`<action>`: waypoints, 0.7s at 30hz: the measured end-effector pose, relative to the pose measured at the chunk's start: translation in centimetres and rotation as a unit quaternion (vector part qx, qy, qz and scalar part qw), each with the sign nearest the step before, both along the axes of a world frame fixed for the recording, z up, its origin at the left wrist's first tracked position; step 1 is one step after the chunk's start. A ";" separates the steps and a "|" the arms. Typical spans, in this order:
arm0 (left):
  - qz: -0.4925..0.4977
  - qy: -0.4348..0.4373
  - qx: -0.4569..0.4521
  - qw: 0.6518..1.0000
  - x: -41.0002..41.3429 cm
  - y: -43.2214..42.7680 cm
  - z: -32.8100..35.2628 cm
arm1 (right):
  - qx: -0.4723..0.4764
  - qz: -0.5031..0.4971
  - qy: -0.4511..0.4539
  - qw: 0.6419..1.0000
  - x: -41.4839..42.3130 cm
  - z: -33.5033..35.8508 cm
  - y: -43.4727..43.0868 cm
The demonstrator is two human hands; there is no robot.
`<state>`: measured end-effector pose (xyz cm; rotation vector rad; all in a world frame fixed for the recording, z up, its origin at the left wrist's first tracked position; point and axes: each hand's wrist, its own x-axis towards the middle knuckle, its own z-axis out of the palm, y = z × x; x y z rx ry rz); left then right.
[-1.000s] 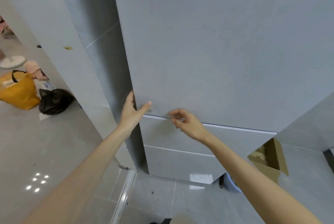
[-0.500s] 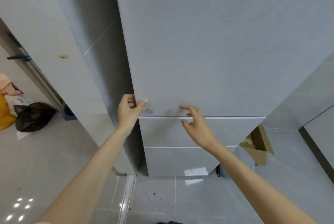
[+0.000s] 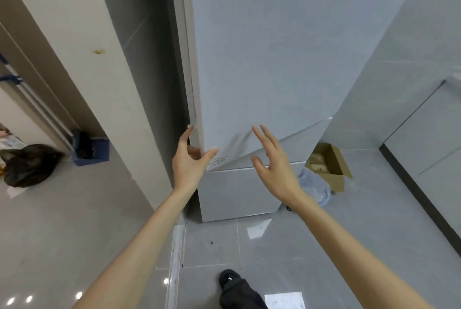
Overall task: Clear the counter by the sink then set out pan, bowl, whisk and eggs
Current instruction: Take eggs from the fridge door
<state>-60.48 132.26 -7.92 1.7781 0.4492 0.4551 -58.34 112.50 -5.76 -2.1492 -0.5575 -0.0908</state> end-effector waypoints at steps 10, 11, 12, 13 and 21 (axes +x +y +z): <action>-0.123 -0.033 0.022 0.992 -10.6 -9.7 -1.3 | 0.048 -0.071 0.013 0.996 -11.6 -0.3 -7.4; -0.136 -0.045 0.035 0.989 -11.3 -10.7 -1.5 | 0.058 -0.080 0.012 0.995 -12.6 -0.2 -8.3; -0.149 -0.055 0.045 0.986 -11.7 -11.5 -1.8 | 0.070 -0.090 0.011 0.993 -13.4 -0.2 -9.0; -0.165 -0.059 0.050 0.983 -12.1 -12.3 -2.0 | 0.083 -0.104 0.013 0.991 -14.1 -0.3 -9.8; -0.314 -0.087 0.070 0.943 -14.4 -21.4 -2.2 | 0.180 -0.239 0.036 0.954 -18.1 -0.5 -17.9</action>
